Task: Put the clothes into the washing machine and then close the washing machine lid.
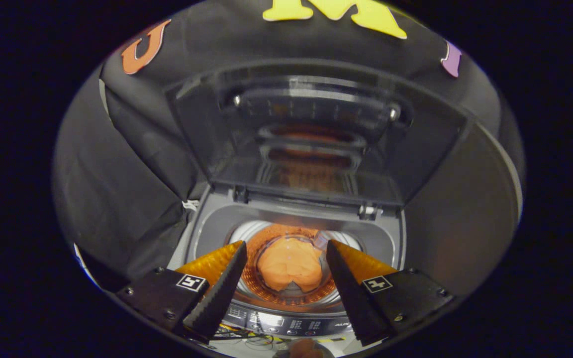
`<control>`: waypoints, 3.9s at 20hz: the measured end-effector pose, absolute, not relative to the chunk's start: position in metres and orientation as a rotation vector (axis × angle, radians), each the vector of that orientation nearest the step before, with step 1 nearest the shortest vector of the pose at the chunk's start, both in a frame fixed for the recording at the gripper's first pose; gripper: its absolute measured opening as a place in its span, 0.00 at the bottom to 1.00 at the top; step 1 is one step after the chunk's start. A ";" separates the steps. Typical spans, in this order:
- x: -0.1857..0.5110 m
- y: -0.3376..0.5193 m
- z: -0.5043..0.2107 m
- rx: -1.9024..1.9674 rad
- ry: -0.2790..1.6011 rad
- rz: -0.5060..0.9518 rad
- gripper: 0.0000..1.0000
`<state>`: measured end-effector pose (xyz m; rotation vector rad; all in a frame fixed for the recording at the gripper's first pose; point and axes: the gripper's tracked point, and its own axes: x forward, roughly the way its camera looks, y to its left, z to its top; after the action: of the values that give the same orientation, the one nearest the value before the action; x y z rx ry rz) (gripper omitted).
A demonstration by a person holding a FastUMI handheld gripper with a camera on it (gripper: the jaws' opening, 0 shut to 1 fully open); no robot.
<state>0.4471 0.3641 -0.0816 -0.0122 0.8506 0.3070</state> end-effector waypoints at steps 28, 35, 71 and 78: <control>0.623 0.370 0.015 0.066 0.757 0.228 0.99; 0.618 0.370 0.006 0.078 0.755 0.207 1.00; 0.548 0.363 0.004 0.073 0.579 0.251 1.00; 0.528 0.364 -0.003 0.073 0.548 0.252 1.00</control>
<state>0.5282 0.3639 -0.0032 0.0726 0.5481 0.2521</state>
